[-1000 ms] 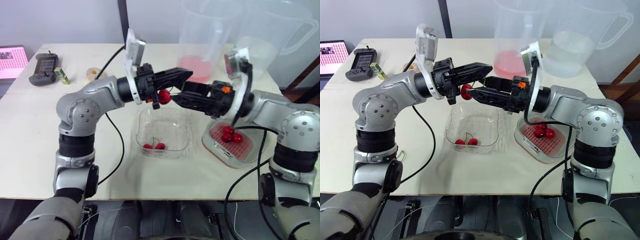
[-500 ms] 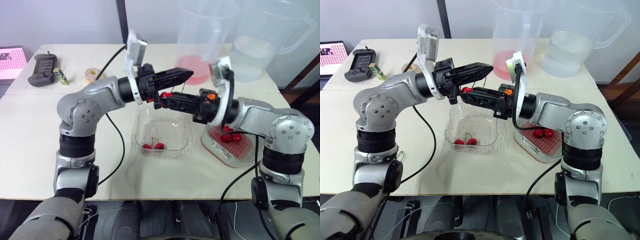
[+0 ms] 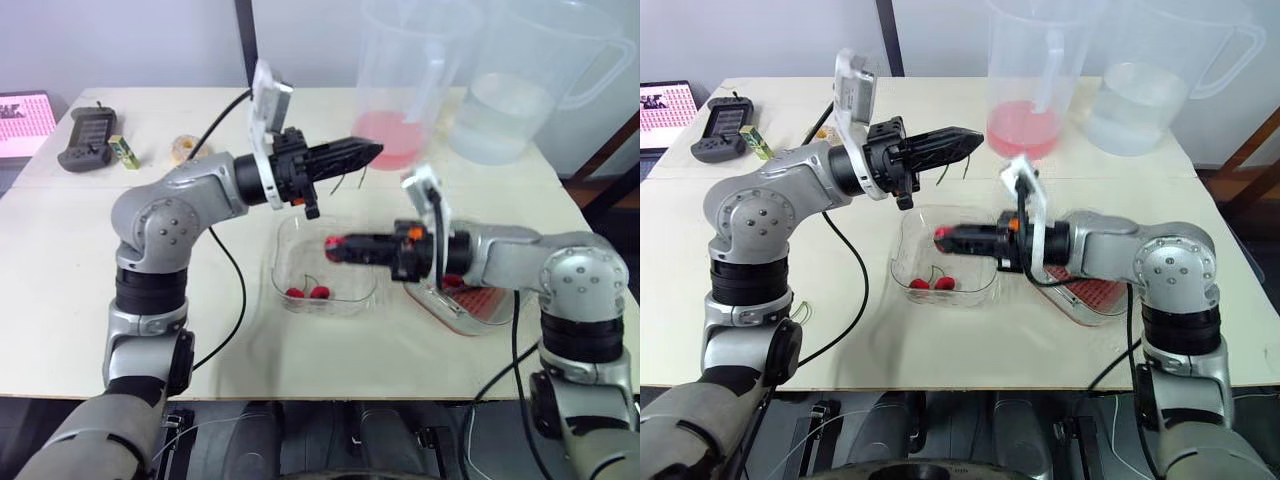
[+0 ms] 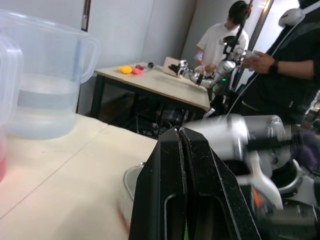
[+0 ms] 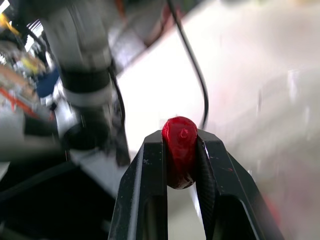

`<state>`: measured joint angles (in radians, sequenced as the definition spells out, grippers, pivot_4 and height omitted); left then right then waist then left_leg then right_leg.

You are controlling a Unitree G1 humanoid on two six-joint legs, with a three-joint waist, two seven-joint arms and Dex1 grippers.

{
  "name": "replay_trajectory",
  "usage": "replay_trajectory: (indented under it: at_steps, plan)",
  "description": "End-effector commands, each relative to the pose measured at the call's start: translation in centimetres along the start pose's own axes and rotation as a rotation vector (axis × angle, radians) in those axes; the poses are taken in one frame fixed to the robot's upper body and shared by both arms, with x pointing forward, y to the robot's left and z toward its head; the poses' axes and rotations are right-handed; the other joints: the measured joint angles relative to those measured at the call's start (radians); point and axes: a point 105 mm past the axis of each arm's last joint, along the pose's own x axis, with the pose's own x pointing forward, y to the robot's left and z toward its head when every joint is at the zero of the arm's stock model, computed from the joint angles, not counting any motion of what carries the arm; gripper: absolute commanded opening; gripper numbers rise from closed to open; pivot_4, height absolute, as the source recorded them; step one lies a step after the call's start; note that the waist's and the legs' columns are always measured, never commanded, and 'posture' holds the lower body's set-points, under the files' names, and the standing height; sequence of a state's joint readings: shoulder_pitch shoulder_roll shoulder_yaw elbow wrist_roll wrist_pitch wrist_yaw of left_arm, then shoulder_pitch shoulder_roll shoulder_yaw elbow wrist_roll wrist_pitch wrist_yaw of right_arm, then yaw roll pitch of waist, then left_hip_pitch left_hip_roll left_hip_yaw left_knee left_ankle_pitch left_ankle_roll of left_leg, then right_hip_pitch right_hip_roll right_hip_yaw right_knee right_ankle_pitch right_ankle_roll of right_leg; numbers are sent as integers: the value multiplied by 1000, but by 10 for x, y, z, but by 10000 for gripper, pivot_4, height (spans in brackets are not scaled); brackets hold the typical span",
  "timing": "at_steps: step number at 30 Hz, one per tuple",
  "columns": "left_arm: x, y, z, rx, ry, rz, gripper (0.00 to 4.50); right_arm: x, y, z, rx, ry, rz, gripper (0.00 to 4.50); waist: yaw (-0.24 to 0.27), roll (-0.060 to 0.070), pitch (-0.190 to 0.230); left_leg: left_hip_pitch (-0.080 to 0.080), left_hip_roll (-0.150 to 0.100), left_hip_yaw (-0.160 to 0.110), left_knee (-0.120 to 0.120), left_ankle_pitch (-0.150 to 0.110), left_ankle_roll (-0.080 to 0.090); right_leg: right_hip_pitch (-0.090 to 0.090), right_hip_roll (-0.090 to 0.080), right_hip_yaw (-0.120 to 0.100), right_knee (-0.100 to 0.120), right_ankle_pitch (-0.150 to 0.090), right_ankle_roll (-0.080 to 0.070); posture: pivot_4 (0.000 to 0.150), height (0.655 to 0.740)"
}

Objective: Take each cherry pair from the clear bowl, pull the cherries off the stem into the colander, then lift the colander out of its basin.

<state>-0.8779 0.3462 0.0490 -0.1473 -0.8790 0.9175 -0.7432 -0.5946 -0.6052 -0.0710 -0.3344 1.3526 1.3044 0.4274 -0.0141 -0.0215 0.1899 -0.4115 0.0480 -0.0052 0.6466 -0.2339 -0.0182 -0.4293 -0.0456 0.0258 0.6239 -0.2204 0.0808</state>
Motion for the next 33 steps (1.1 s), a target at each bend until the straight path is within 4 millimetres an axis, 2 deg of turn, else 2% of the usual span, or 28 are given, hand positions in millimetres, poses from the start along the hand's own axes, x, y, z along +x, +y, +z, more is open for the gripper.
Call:
replay_trajectory:
  at_steps: [1, 3, 6, 8, 10, 11, 13, 16, 19, 20, 21, 22, 23, 24, 29, 32, 33]
  plan:
    - [2, -6, 10, 47, -20, -25, 0, -8, 12, 9, -51, -22, 32, 6668, -2, 0, 0, 0, 0, 0, 0, 0, 0, 0, 0, 0, 0, 0, 0, 1500, 7400]
    - [-1, -4, 10, 51, -15, -16, 0, -26, 5, 17, -111, -21, -51, 6668, 0, 0, 0, 0, 0, 0, 0, 0, 0, 0, 0, 0, 0, 0, 0, 1500, 7400]
    - [-7, 0, 10, 58, -6, -2, 0, -65, -16, 37, -229, -4, -264, 6668, 3, 0, 0, 0, 0, 0, 0, 0, 0, 0, 0, 0, -2, 0, 0, 1500, 7400]
    - [-10, 2, 9, 67, 3, 7, 0, -84, -22, 37, -255, 49, -347, 6668, 3, 0, 0, -1, 0, 0, 0, 0, 0, 0, 0, 0, -4, 0, 0, 1500, 7400]
    - [-15, 5, 6, 81, 27, 26, 0, -104, -33, 28, -309, 170, -463, 6668, 2, 0, 0, -2, 0, 0, 0, 0, 0, 0, 0, 0, -6, 0, 0, 1500, 7400]
    - [-18, 9, 4, 94, 44, 42, 0, -121, -41, 22, -326, 248, -551, 6668, 2, 0, 0, -2, 0, 0, -1, 0, 0, 0, 0, 0, -6, 0, 0, 1500, 7400]
    - [-22, 13, 2, 106, 55, 63, 0, -144, -46, 13, -340, 355, -627, 6668, 3, 0, 0, -2, 0, 1, -2, -1, 1, 0, 0, 0, -7, 0, 0, 1500, 7400]
    - [-27, 15, 0, 122, 67, 74, 0, -160, -48, 2, -319, 434, -655, 6668, -2, 0, 0, -3, 0, 2, -1, -1, 1, -1, 0, 0, -7, 0, 0, 1500, 7400]
    - [-32, 17, -1, 125, 78, 79, 0, -172, -57, -20, -304, 548, -688, 6668, -1, 0, 0, -2, 0, 2, 0, -1, 1, -1, 0, 1, -7, 0, 0, 1500, 7400]
    - [-34, 17, -1, 127, 83, 80, 0, -172, -58, -25, -295, 562, -675, 11439, -1, 0, 0, -2, 0, 2, 0, -1, 1, -1, 0, 1, -6, 0, 1, 1500, 7400]
    - [-34, 17, -1, 129, 86, 81, 0, -172, -57, -28, -283, 562, -660, 12794, -1, 0, 0, -2, 0, 2, 0, -1, 1, -1, 0, 1, -6, 0, 1, 1500, 7400]
    - [-35, 17, -1, 129, 88, 80, 0, -171, -57, -29, -277, 561, -650, 16841, -1, 1, 0, -2, 0, 2, 0, -1, 1, -1, 0, 1, -6, 0, 1, 1500, 7400]
    - [-36, 17, -1, 130, 94, 76, 0, -171, -56, -30, -279, 567, -642, 18459, -1, 1, 0, -2, 0, 2, 0, -1, 1, -1, 0, 1, -6, 0, 1, 1500, 7400]
    - [-37, 16, -1, 132, 99, 73, 0, -171, -56, -28, -286, 565, -641, 23576, 0, 1, 0, -2, 0, 2, 0, -1, 1, -1, 0, 1, -6, 0, 1, 1500, 7400]
    - [-50, 13, 0, 140, 137, 84, 0, -174, -47, -2, -351, 508, -610, 44573, -2, 1, 0, -2, 0, 2, 0, -1, 1, -1, 0, 1, -6, 0, 0, 1500, 7400]
    - [-65, 12, 3, 145, 154, 116, 0, -164, -34, 23, -442, 417, -507, 44573, -5, 2, 1, -2, 0, 2, 0, -1, 1, -1, 0, 1, -6, 0, 0, 1500, 7400]
    - [-73, 10, 5, 142, 160, 133, 0, -154, -24, 36, -476, 353, -428, 44573, -6, 2, 1, -2, 0, 2, 0, -1, 1, -1, 0, 1, -6, 0, 0, 1500, 7400]
